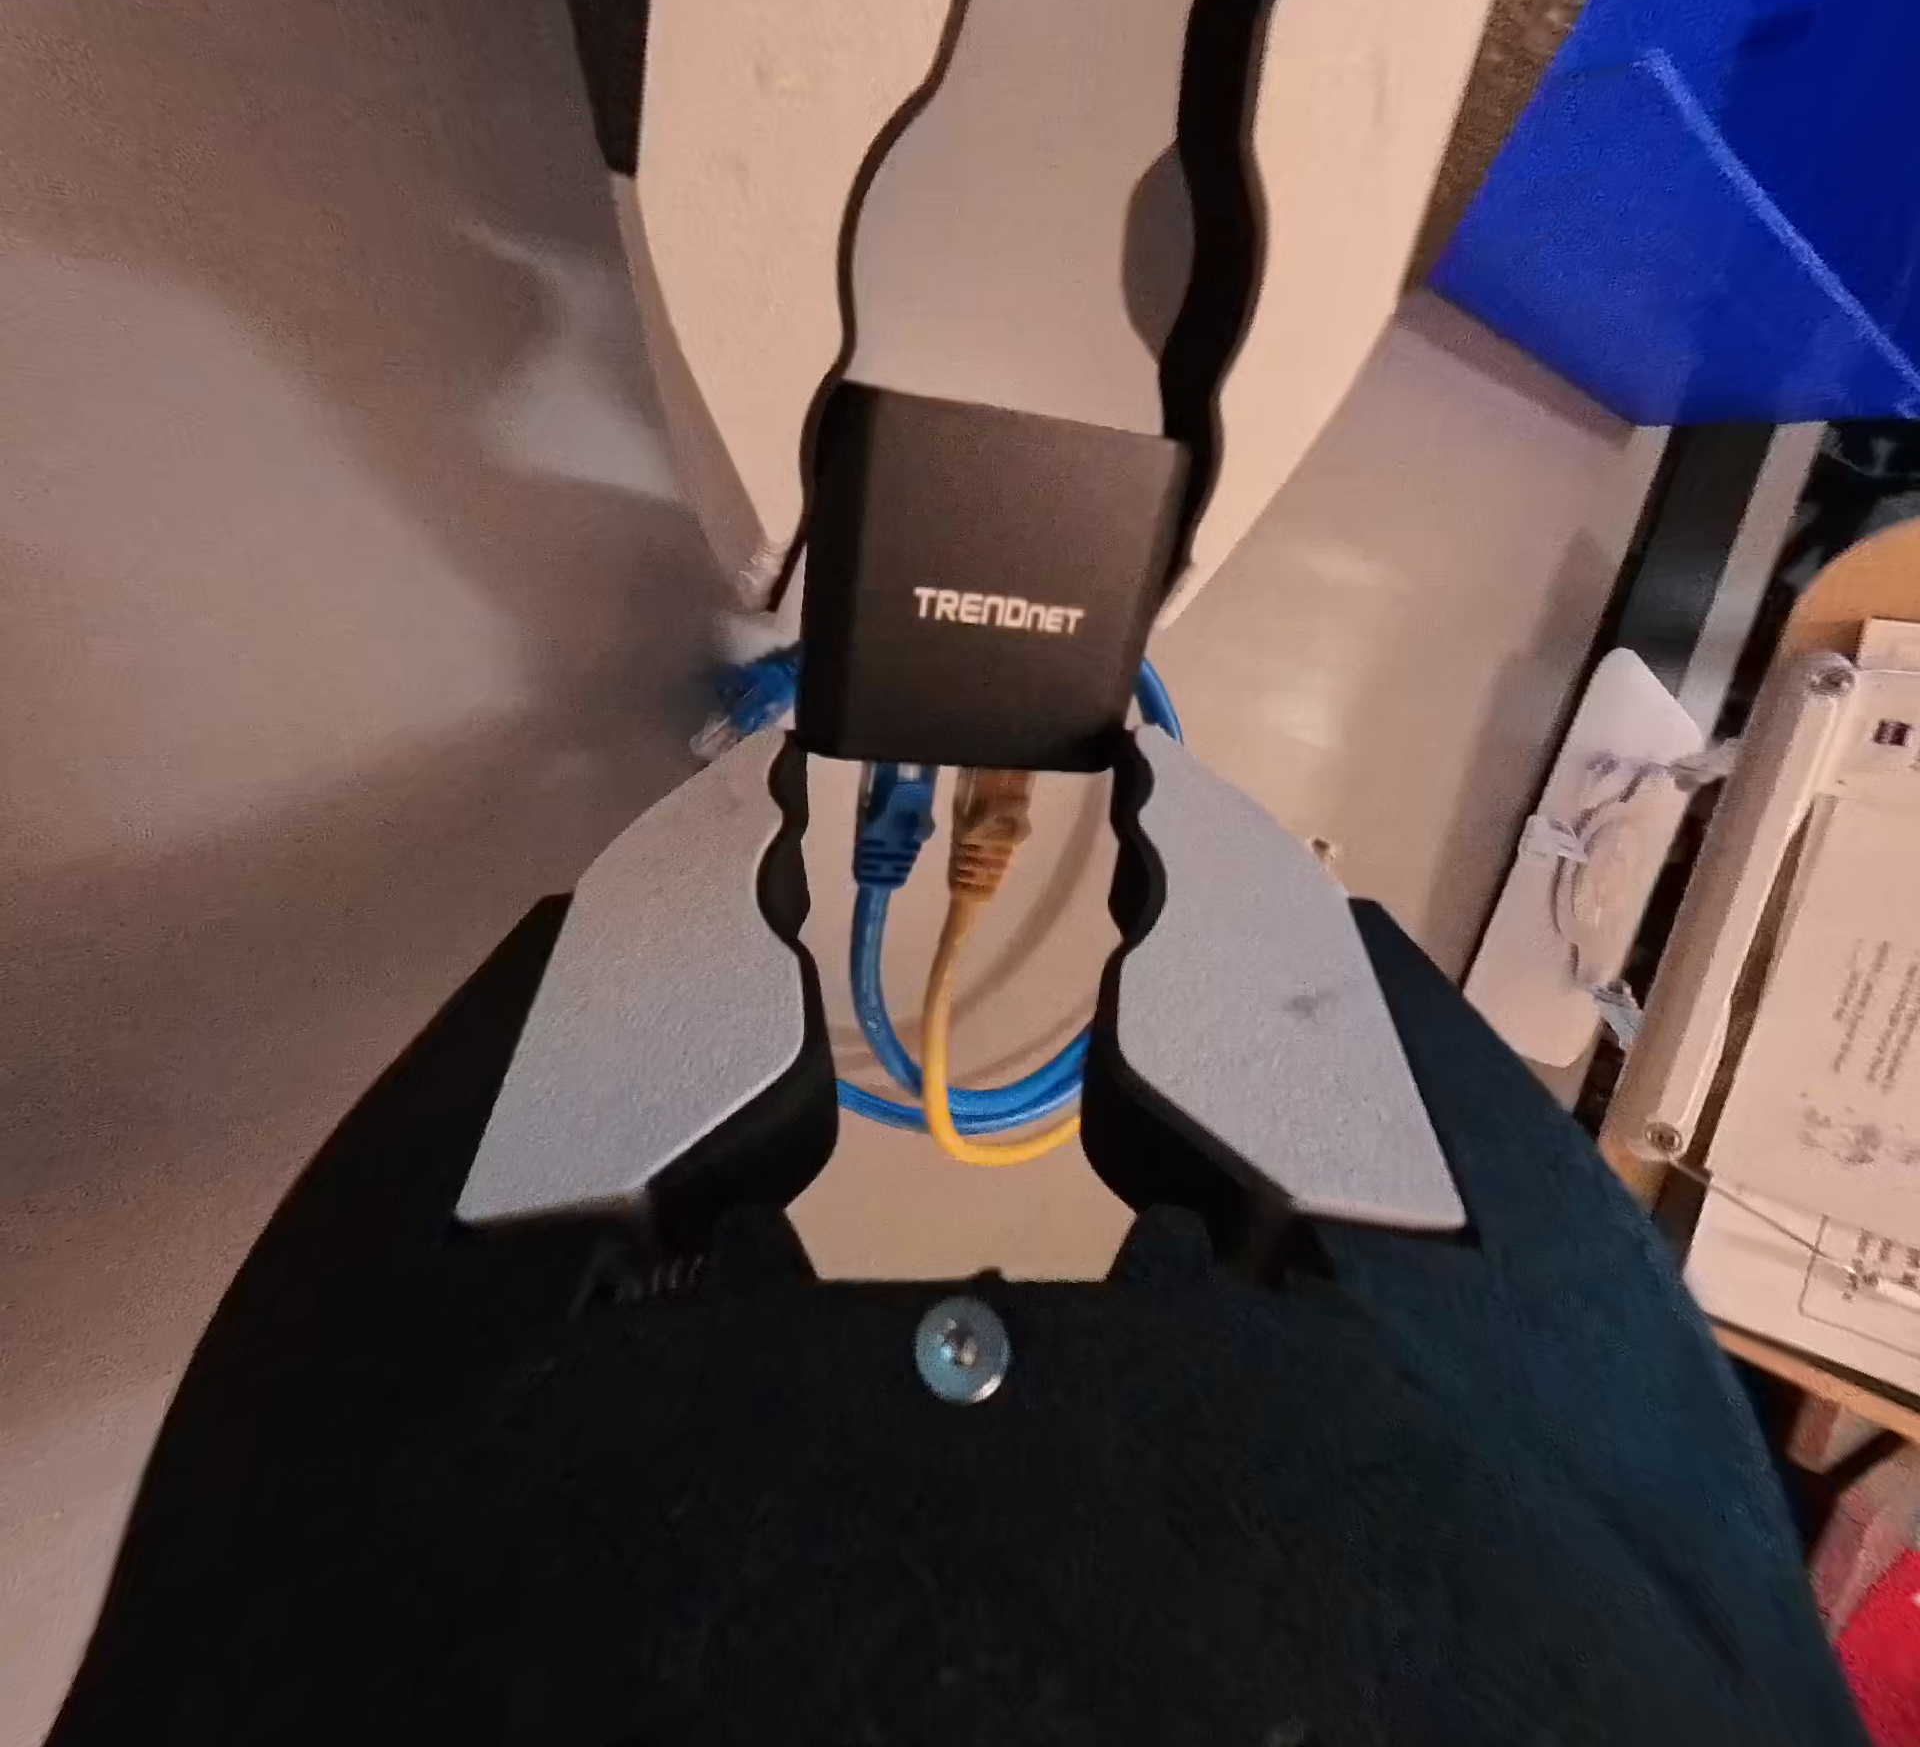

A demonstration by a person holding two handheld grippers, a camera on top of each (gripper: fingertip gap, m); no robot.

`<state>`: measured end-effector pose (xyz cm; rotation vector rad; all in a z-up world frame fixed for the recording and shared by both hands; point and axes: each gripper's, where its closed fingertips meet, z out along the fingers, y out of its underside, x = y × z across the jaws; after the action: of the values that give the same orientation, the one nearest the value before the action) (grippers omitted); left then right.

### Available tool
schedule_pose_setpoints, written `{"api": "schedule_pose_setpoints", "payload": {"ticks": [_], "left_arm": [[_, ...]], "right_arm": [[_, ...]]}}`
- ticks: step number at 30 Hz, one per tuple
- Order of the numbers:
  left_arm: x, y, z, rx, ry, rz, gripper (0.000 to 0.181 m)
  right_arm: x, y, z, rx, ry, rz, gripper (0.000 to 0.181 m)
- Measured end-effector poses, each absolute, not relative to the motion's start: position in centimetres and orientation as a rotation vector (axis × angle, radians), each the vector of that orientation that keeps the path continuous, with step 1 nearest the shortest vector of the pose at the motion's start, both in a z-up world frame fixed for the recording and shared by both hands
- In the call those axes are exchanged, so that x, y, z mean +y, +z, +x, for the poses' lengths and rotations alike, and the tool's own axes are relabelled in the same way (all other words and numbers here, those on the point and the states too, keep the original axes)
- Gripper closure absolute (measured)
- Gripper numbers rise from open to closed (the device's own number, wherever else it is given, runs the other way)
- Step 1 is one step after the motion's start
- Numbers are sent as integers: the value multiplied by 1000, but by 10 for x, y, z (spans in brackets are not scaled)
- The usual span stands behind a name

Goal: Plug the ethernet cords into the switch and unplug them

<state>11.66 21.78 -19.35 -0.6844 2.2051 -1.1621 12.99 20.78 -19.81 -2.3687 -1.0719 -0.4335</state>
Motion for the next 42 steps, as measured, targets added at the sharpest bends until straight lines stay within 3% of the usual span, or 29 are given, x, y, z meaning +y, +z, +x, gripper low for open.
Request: {"api": "schedule_pose_setpoints", "payload": {"ticks": [1,5,7,15,25,30,42], "left_arm": [[220,-190,120,2155,-1210,-698,119],[241,-174,132,1961,-1346,-798,120],[251,-162,134,1863,-1406,-822,120],[252,-139,133,1654,-1509,-740,120],[229,-157,137,1699,-1489,-686,120],[229,-162,139,1717,-1416,-659,120],[226,-173,145,1702,-1302,-635,120]], "right_arm": [[209,-192,134,-1008,-440,-2342,126],[201,-149,156,-585,-524,-2168,128],[199,-137,145,-302,-313,-2025,125],[205,-134,150,628,483,-1188,145],[213,-138,143,710,650,-1035,166],[214,-142,145,772,731,-968,160],[212,-157,150,797,761,-947,168]]}}
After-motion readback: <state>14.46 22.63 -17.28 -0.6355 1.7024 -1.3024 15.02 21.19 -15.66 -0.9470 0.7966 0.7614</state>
